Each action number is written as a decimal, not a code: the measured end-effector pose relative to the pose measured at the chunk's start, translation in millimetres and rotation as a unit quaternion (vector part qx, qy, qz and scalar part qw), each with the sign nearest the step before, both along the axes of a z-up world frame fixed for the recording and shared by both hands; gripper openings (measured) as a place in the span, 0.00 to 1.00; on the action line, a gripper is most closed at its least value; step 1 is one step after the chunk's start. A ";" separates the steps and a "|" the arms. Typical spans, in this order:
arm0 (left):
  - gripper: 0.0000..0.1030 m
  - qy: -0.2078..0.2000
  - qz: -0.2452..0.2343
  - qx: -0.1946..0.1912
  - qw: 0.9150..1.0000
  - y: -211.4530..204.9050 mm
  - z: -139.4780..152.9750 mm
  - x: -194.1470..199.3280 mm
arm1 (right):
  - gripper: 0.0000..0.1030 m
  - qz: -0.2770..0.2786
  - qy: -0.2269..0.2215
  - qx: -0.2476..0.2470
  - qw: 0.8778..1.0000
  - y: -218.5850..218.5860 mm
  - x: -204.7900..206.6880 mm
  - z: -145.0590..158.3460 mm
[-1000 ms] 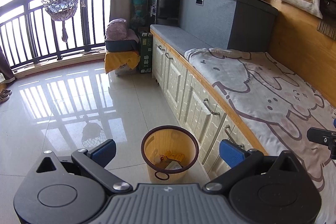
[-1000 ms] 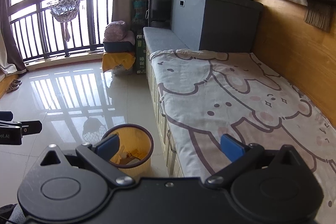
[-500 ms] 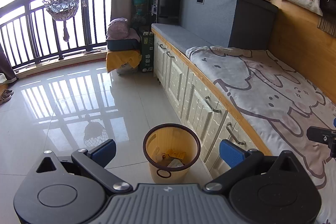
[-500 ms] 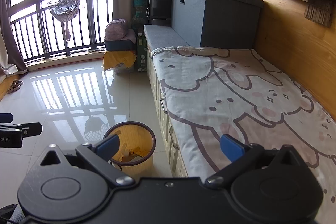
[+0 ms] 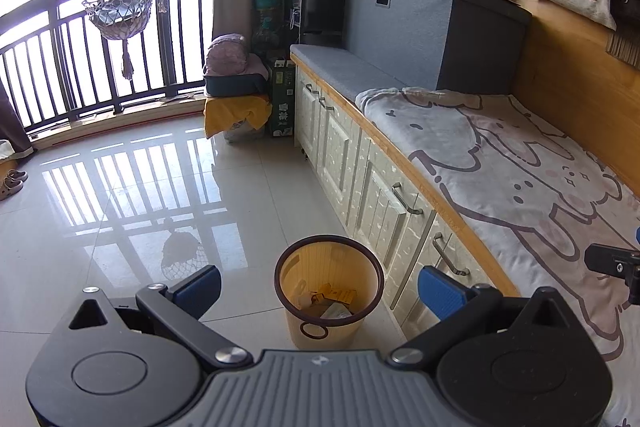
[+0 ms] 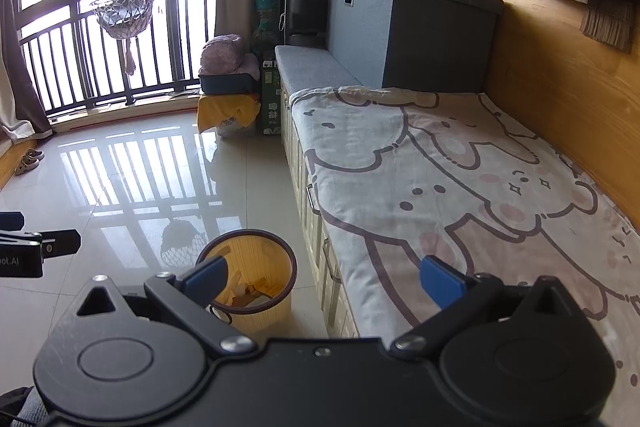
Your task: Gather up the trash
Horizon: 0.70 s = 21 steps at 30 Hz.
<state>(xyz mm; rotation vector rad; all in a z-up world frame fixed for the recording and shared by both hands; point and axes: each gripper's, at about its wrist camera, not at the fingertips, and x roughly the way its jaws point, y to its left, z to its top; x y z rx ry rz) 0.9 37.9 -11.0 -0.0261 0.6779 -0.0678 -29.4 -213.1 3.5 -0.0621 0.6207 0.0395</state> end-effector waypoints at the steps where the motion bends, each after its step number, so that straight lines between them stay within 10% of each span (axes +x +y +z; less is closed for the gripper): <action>1: 1.00 0.000 0.000 0.000 1.000 0.8 -0.1 -0.4 | 1.00 0.000 0.000 0.000 1.000 0.2 -0.1 0.1; 21: 1.00 0.001 0.002 0.001 1.000 4.7 0.8 -2.2 | 1.00 0.002 0.000 0.000 1.000 0.3 -0.9 -1.3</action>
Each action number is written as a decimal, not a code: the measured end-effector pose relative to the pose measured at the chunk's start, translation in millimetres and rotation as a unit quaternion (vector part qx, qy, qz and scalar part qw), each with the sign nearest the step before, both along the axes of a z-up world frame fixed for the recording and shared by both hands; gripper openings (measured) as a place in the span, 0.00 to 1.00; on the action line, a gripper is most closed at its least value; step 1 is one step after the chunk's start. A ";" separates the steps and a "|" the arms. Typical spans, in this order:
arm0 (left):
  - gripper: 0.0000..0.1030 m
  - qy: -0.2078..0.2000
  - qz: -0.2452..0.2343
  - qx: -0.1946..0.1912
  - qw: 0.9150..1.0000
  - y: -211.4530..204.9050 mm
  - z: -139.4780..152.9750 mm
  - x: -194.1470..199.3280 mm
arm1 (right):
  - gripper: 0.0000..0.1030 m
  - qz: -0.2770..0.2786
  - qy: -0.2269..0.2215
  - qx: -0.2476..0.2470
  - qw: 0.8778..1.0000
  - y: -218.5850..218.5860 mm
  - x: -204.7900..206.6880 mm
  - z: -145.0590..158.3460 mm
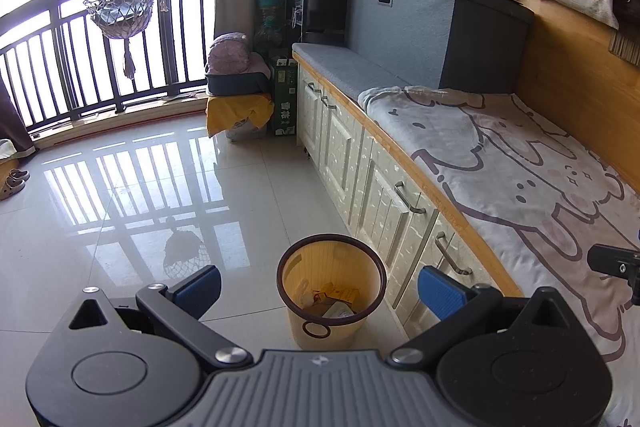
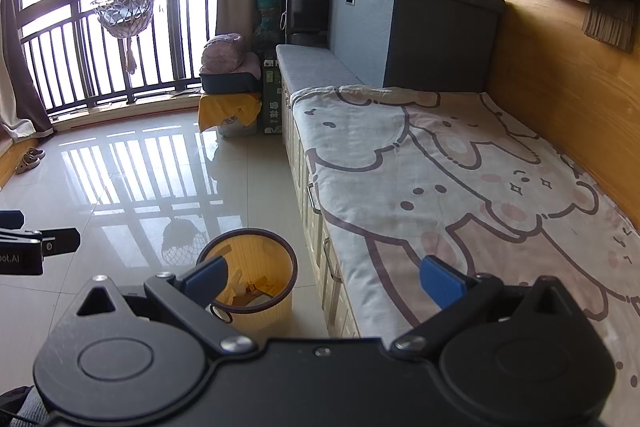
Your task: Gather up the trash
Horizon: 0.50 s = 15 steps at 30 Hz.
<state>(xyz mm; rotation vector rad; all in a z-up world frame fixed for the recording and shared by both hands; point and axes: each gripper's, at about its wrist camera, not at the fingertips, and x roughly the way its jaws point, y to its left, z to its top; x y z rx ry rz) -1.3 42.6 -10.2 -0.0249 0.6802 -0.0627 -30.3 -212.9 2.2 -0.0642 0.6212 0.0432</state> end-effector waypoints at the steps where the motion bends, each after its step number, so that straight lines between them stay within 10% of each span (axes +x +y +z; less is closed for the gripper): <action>1: 1.00 0.000 0.000 0.000 1.000 1.3 0.0 -0.6 | 1.00 0.000 0.000 0.000 1.000 0.1 -0.1 0.0; 15: 1.00 0.000 0.000 0.000 1.000 -0.5 0.3 0.4 | 1.00 -0.001 0.000 0.000 1.000 0.4 0.1 0.5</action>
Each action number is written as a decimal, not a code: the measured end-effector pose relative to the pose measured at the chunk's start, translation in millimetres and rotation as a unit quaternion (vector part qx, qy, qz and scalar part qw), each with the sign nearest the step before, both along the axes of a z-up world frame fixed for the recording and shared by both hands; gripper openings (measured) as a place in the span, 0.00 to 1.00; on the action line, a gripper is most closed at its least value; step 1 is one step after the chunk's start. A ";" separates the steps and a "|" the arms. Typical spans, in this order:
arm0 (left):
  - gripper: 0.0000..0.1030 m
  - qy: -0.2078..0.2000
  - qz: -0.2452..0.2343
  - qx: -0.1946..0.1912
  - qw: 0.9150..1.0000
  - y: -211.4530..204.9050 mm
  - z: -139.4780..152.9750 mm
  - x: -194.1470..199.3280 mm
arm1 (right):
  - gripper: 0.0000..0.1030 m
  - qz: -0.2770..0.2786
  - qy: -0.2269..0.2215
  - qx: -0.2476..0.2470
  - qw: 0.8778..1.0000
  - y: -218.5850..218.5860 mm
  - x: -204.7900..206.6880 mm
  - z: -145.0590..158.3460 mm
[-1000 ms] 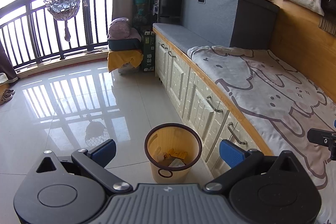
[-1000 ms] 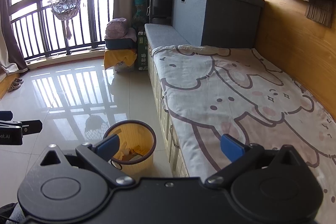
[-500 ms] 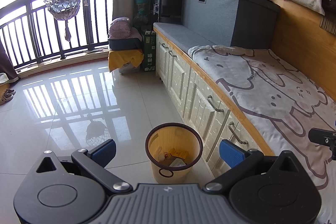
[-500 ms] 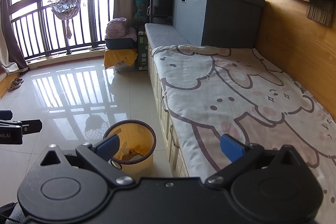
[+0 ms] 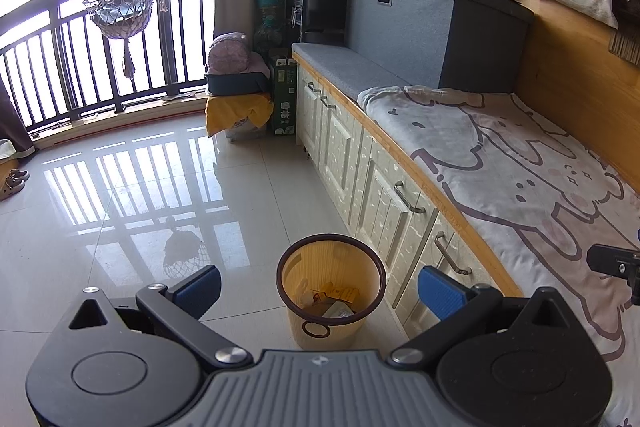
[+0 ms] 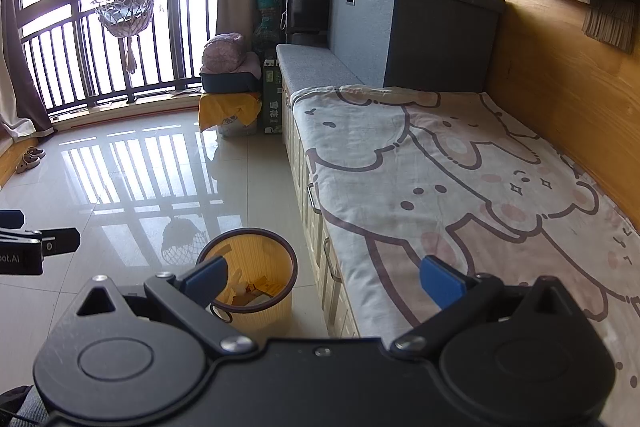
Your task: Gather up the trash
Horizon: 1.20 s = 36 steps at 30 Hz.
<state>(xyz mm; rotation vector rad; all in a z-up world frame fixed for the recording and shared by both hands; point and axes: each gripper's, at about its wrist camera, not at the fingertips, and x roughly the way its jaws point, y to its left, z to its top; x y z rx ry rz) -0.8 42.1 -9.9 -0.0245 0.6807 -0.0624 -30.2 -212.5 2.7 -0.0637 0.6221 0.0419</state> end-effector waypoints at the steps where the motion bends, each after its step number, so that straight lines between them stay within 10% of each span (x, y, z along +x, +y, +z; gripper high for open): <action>1: 1.00 0.000 0.000 0.000 1.000 1.2 0.0 -0.6 | 1.00 0.000 0.000 0.000 1.000 0.0 -0.2 0.1; 36: 1.00 0.000 0.000 0.001 1.000 0.0 0.6 -0.2 | 1.00 0.001 0.001 0.002 1.000 -3.4 0.8 -2.1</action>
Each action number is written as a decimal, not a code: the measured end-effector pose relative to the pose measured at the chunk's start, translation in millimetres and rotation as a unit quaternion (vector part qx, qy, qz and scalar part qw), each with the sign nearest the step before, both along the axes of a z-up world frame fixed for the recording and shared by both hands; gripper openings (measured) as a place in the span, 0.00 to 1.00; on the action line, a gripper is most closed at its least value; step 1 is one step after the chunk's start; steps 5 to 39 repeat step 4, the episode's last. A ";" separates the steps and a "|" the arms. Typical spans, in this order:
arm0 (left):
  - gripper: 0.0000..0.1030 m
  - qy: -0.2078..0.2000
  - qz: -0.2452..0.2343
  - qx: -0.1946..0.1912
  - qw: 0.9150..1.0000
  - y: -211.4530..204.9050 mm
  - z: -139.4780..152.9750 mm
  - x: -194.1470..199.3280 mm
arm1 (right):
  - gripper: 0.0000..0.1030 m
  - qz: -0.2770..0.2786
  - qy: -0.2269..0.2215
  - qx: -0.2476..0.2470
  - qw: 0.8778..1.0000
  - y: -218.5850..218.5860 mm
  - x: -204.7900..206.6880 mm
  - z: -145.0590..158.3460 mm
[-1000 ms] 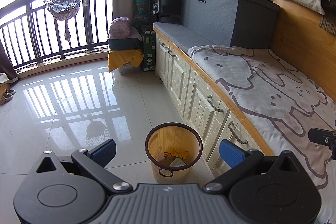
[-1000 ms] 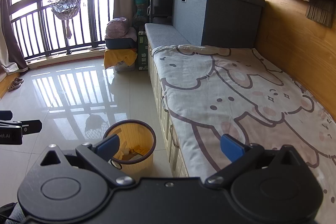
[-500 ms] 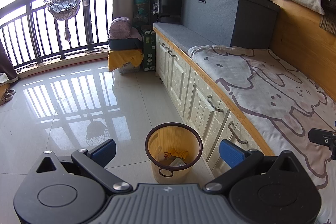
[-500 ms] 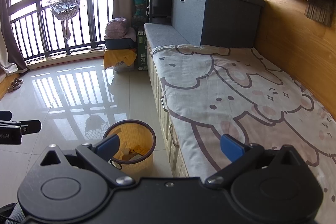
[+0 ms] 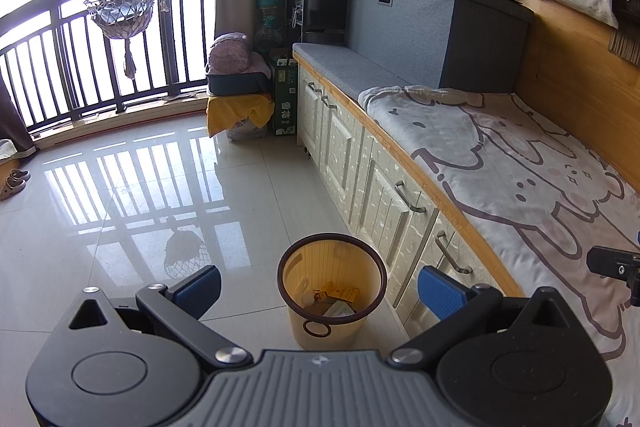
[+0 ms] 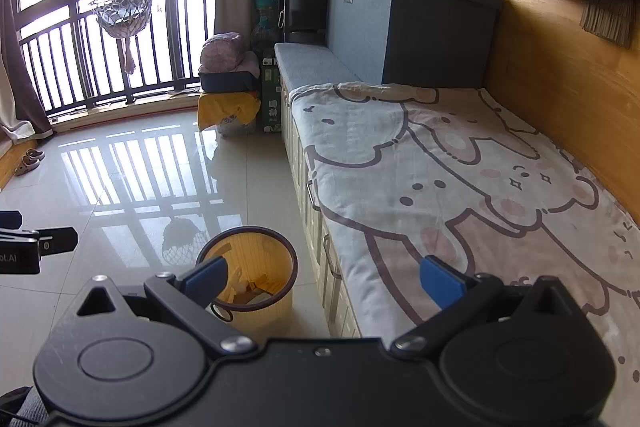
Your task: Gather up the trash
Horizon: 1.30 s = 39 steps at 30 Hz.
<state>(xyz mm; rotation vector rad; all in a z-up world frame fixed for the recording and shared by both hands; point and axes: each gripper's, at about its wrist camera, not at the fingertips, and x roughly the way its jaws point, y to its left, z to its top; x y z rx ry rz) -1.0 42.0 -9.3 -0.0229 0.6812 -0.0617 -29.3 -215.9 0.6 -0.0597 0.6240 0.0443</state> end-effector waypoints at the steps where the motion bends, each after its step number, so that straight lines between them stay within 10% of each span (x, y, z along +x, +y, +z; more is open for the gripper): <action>1: 1.00 0.000 0.000 0.000 1.000 1.1 0.1 -0.6 | 1.00 0.000 0.000 0.000 1.000 -0.4 0.0 -0.4; 39: 1.00 0.000 0.002 0.001 1.000 2.4 0.1 -0.7 | 1.00 -0.001 0.001 0.001 1.000 -1.7 -1.8 -2.8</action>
